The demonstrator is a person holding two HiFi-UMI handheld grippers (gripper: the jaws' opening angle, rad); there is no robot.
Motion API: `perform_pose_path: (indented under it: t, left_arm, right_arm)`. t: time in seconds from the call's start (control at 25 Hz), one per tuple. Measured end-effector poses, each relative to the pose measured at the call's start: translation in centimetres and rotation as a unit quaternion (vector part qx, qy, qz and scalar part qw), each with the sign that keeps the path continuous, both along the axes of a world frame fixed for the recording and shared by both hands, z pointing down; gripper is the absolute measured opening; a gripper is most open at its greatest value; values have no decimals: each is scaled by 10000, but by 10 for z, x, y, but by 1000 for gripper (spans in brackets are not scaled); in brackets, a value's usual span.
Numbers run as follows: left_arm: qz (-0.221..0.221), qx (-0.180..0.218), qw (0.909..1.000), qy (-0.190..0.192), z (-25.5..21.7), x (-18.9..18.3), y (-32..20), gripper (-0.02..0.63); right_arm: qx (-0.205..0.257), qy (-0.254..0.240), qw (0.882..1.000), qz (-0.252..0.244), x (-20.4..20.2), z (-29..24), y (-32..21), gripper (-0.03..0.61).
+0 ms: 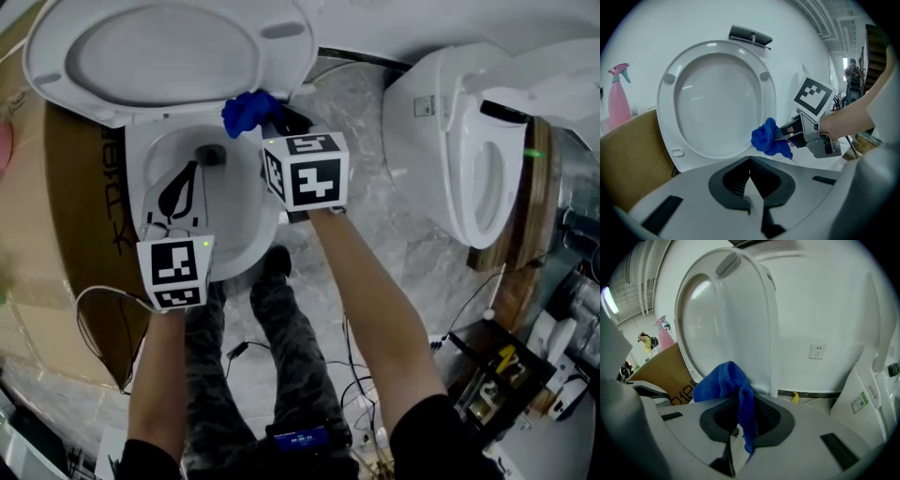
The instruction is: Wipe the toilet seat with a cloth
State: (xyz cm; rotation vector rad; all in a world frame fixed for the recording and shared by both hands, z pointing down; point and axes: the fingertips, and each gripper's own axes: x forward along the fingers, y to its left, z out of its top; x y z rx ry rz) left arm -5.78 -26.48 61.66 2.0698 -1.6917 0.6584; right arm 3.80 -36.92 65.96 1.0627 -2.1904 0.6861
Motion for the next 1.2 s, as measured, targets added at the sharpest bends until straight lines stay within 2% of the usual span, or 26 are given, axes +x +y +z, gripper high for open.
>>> perform_pose_path:
  t: [0.24, 0.6, 0.8, 0.92, 1.2]
  left_arm:
    - [140, 52, 9998, 149, -25, 11, -11, 11]
    - [403, 180, 9987, 248, -80, 23, -25, 12]
    - [524, 420, 9974, 256, -119, 28, -37, 11]
    - [529, 427, 9973, 270, -135, 25, -38, 11]
    - [492, 774, 9954, 262, -181, 12, -42, 12]
  right_arm:
    - [210, -51, 9996, 194, 17, -43, -16, 66]
    - [631, 42, 9980, 78, 20, -114, -27, 66]
    - [880, 64, 9961, 11, 19, -157, -34, 66]
    - [1024, 114, 9947, -61, 14, -180, -37, 66]
    - [1135, 171, 9934, -89, 1, -215, -37, 66]
